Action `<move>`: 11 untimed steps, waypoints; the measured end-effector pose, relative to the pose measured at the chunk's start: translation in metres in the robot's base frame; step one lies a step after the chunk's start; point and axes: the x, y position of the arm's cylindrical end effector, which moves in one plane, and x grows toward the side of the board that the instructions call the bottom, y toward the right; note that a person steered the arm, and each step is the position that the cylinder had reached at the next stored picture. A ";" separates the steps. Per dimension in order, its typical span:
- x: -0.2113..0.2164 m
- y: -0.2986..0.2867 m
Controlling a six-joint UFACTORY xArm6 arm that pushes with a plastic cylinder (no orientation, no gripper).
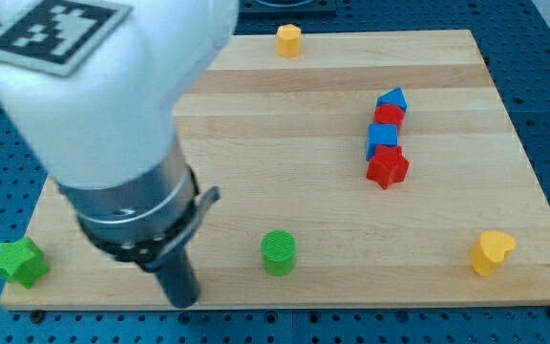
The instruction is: Move the green star upwards of the board
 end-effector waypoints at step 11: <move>-0.001 -0.163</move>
